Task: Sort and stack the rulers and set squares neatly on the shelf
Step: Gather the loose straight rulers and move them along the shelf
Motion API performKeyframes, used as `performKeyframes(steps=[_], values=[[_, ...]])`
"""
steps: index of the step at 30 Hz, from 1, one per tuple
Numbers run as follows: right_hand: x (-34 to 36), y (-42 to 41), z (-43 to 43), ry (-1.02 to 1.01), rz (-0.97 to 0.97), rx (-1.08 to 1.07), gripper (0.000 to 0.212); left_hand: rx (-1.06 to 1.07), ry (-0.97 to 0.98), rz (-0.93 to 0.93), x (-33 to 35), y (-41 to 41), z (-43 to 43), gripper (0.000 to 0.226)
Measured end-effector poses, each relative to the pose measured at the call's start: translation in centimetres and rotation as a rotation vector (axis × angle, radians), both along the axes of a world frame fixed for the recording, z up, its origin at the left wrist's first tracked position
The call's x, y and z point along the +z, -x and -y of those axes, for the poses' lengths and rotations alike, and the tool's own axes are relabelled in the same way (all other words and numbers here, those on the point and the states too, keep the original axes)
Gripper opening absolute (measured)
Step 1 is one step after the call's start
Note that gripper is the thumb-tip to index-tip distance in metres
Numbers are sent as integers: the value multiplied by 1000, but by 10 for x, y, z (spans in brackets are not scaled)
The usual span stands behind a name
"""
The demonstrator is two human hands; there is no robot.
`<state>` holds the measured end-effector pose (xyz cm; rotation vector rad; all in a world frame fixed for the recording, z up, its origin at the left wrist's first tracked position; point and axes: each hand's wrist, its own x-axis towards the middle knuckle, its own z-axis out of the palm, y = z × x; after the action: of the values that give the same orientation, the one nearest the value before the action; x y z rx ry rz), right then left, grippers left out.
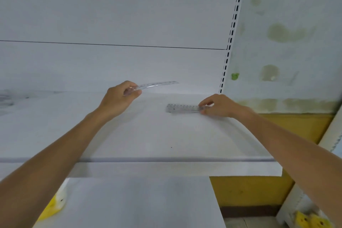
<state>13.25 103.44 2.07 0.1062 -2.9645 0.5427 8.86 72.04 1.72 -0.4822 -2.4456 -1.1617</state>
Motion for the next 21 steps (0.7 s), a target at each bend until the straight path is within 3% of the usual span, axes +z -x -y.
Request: performKeyframes(steps=[13, 15, 19, 21], values=[[-11, 4, -16, 6, -109, 129, 33, -84, 66, 41, 13, 1, -59, 25], [-11, 2, -16, -45, -109, 148, 34, -93, 71, 50, 13, 0, -66, 27], [-11, -14, -9, -357, -199, 131, 50, -117, 81, 58, 14, 0, -75, 27], [-12, -33, -1, -311, -230, 119, 50, -128, 93, 56, 16, 1, -81, 27]])
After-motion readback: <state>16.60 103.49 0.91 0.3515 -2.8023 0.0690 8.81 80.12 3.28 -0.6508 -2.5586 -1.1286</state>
